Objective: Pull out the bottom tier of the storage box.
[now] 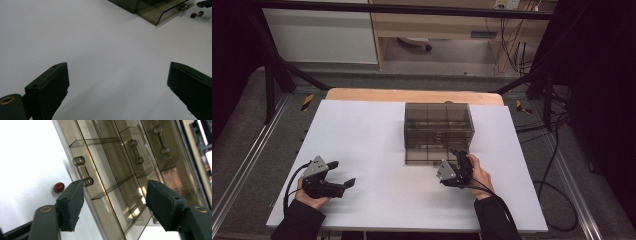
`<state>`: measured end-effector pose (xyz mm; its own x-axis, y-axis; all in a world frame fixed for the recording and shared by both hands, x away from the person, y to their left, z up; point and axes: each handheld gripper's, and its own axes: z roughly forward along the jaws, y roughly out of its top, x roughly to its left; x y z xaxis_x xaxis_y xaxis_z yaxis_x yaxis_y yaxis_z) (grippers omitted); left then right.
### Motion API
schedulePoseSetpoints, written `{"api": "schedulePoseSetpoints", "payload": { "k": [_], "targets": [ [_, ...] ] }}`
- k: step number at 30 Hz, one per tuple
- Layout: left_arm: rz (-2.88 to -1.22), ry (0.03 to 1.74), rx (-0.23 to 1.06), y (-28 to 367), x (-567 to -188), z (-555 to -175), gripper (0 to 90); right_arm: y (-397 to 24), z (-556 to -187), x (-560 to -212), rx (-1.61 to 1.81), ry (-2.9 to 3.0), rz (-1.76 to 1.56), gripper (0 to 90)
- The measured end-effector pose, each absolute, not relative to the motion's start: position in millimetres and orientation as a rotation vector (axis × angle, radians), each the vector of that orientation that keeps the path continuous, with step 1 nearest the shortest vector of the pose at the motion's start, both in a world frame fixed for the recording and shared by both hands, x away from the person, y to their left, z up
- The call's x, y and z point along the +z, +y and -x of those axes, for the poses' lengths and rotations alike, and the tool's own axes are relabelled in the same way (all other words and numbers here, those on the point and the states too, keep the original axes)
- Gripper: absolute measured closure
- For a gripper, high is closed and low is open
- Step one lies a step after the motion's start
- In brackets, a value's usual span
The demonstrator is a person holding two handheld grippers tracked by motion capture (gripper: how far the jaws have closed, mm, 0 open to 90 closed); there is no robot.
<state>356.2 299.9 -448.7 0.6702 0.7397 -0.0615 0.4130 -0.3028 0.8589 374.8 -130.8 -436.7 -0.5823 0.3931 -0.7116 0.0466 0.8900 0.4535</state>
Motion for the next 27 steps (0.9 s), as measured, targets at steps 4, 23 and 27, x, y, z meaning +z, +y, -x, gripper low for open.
{"api": "schedulePoseSetpoints", "payload": {
  "k": [4, 23, 27],
  "targets": [
    [-1.935, 0.900, 0.432, 300, -449, -356, 4.1, -138, -376, -435, 0.545, 2.174, -0.406, 25.4],
    [-1.934, 0.903, 0.426, 299, -449, -356, 4.1, -181, -371, -431, 0.874, 2.211, -0.771, 16.0],
    [-1.934, 0.903, 0.426, 299, -449, -357, 4.1, -190, -368, -433, 0.928, 2.219, -0.837, 14.7]
  ]
}}
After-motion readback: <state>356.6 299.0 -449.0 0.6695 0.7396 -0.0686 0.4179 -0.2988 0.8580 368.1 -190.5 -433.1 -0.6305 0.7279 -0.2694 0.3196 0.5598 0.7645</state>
